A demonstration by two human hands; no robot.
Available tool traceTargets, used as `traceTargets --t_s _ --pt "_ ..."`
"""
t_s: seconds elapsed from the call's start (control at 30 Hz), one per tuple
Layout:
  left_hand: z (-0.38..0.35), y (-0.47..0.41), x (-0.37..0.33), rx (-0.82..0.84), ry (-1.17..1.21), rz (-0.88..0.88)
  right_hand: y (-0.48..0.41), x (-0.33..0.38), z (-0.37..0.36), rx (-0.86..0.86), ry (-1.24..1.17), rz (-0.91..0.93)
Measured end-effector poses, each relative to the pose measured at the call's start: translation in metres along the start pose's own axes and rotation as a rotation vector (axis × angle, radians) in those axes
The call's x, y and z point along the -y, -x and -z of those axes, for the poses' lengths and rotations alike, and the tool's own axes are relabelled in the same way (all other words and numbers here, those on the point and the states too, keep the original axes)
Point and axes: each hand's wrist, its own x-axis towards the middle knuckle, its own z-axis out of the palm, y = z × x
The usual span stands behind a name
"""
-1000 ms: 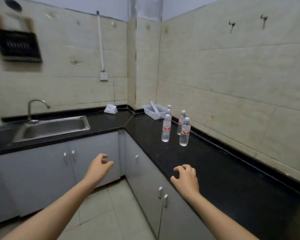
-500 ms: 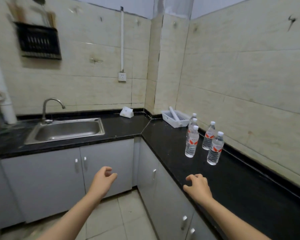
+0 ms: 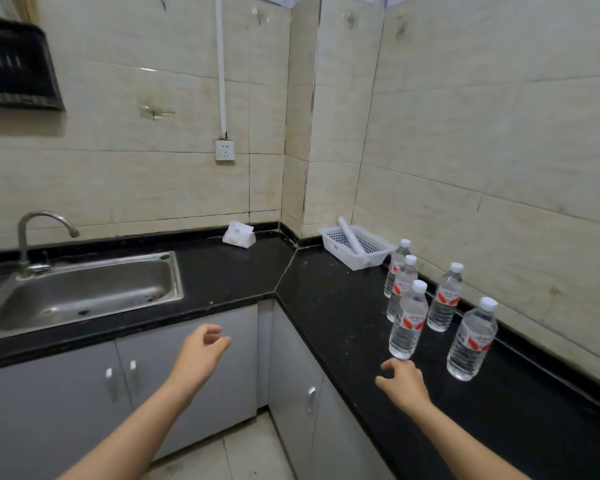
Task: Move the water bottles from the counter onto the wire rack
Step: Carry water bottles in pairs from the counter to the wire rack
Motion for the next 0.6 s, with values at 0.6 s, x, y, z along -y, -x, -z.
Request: traceTargets --t_s 0.6 --pt "-0.081 -0.280 0.027 0.488 0.028 -0.043 -0.100 0.041 -0.070 -0.243 -0.096 -0.566"
